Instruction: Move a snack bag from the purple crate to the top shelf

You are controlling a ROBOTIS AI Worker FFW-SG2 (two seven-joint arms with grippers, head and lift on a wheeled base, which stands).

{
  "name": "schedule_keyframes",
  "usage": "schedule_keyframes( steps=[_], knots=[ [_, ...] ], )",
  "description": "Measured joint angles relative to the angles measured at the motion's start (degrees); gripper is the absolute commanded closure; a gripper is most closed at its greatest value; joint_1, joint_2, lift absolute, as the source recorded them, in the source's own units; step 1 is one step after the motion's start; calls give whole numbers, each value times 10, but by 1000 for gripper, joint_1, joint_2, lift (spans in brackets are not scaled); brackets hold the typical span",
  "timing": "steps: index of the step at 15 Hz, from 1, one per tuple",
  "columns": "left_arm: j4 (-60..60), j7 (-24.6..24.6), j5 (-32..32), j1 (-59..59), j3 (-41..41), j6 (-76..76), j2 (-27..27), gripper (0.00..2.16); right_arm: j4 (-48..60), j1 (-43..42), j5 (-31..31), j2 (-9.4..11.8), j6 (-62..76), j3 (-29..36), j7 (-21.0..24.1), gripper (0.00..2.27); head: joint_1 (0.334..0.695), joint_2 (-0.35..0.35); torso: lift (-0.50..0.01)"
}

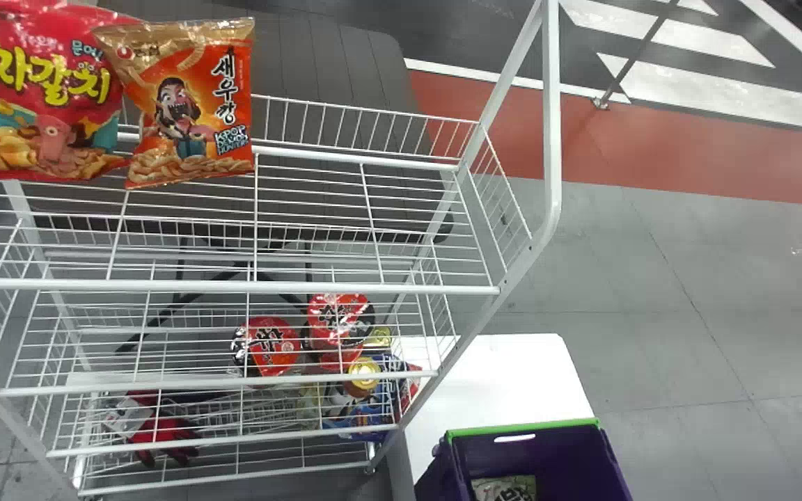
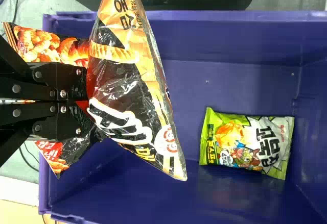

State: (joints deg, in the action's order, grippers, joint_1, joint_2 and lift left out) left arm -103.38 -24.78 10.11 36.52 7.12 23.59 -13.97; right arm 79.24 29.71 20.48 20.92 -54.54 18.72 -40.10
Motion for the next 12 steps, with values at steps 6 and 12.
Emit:
schedule_keyframes(
  steps=[6, 12],
  knots=[
    [-2, 2, 0, 0, 1, -3, -1, 117, 2, 0, 0, 1, -4, 0, -2, 1690, 695, -350, 4],
    [3, 3, 0, -2, 1, -4, 0, 117, 1, 0, 0, 1, 1, 0, 0, 1690, 695, -350, 10]
  ],
)
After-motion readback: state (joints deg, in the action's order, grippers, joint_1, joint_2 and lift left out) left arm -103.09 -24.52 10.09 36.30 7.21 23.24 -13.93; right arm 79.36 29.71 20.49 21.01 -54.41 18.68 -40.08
